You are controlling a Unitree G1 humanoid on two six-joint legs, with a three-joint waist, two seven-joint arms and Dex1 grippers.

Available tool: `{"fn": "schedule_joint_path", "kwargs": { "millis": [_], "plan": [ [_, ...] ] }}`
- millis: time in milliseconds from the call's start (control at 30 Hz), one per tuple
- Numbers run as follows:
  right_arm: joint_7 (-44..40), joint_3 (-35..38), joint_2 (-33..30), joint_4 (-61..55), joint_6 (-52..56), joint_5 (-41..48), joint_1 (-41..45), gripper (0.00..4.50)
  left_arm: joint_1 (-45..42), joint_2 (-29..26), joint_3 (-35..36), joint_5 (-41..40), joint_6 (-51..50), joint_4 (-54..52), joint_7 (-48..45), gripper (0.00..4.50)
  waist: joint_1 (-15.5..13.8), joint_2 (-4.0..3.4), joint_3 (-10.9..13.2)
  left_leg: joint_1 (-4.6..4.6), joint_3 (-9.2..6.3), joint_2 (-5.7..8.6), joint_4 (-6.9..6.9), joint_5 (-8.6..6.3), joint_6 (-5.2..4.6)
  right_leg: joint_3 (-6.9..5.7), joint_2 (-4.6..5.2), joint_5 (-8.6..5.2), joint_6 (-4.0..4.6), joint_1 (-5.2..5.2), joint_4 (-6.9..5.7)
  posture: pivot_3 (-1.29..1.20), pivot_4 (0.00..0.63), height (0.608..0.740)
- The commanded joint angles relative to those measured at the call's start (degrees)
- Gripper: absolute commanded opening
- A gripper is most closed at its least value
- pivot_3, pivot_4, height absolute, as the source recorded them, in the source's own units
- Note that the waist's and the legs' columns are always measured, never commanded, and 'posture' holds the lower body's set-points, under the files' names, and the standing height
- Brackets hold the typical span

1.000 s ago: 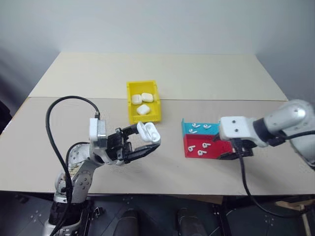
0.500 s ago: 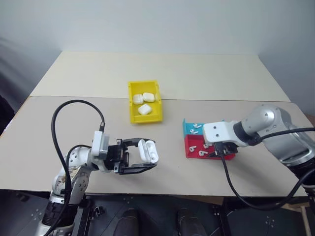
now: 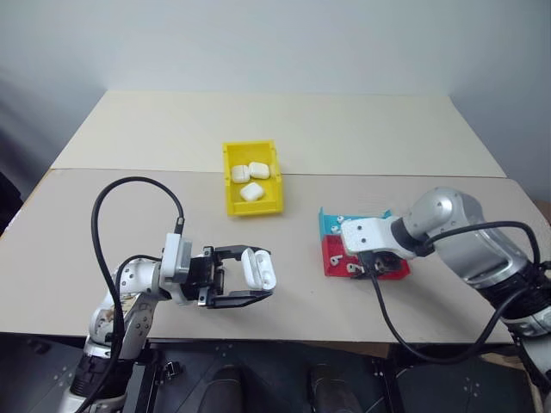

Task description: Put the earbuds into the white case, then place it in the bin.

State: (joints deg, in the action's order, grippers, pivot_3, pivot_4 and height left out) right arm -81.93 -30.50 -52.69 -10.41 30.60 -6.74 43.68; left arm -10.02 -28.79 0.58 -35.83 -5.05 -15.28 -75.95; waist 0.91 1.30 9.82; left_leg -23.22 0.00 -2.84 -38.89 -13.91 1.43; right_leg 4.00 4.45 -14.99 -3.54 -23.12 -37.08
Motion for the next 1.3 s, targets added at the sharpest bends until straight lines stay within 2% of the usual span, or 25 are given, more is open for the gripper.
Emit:
{"fn": "schedule_joint_path", "kwargs": {
  "millis": [33,467,533,1100,1167,1300],
  "plan": [
    [-0.1,0.67,0.11,0.18,0.36,-1.34,1.24,2.74,0.29,-0.22,-0.04,-0.33,1.11,-2.55,0.58,2.74,0.0,0.0,0.0,0.0,0.0,0.0,0.0,0.0,0.0,0.0,0.0,0.0,0.0,0.0,0.0,0.0,0.15,0.74],
    [0.01,0.34,1.3,2.1,-0.46,-3.97,0.36,2.74,0.77,-1.25,-0.77,0.17,0.75,-3.35,1.81,2.74,0.01,0.0,0.0,0.0,0.0,0.0,0.0,0.0,0.0,0.0,0.0,0.0,0.0,0.0,0.0,0.0,0.15,0.74],
    [-0.14,0.45,1.41,1.93,-0.57,-3.91,0.23,2.38,0.73,-1.51,-0.81,0.23,0.23,-3.62,2.23,2.74,0.01,0.0,0.0,0.0,0.0,0.0,0.0,0.0,0.0,0.0,0.0,0.0,0.0,0.0,0.0,0.0,0.15,0.74],
    [0.62,-0.2,2.03,4.65,-3.1,-6.4,-0.15,2.38,0.81,-1.33,-1.33,1.44,0.57,-3.68,3.68,2.74,0.02,0.0,0.0,0.0,0.0,0.0,0.01,0.0,0.0,0.0,0.0,0.0,0.0,0.0,0.01,0.0,0.15,0.74],
    [0.54,-0.17,2.23,4.67,-3.06,-6.47,-0.13,2.01,0.83,-1.51,-1.4,1.52,0.41,-3.75,3.86,2.74,0.03,0.0,0.0,0.0,0.0,0.0,0.01,0.0,0.0,0.0,0.0,0.0,0.0,0.0,0.01,0.0,0.15,0.74],
    [0.44,0.17,2.61,4.47,-2.74,-6.34,-0.25,2.01,0.7,-1.75,-1.5,1.64,0.25,-3.69,4.07,2.74,0.01,0.0,0.0,0.0,0.0,0.0,0.01,0.0,0.0,0.0,0.0,0.0,0.0,0.0,0.01,0.0,0.15,0.74]
  ]
}}
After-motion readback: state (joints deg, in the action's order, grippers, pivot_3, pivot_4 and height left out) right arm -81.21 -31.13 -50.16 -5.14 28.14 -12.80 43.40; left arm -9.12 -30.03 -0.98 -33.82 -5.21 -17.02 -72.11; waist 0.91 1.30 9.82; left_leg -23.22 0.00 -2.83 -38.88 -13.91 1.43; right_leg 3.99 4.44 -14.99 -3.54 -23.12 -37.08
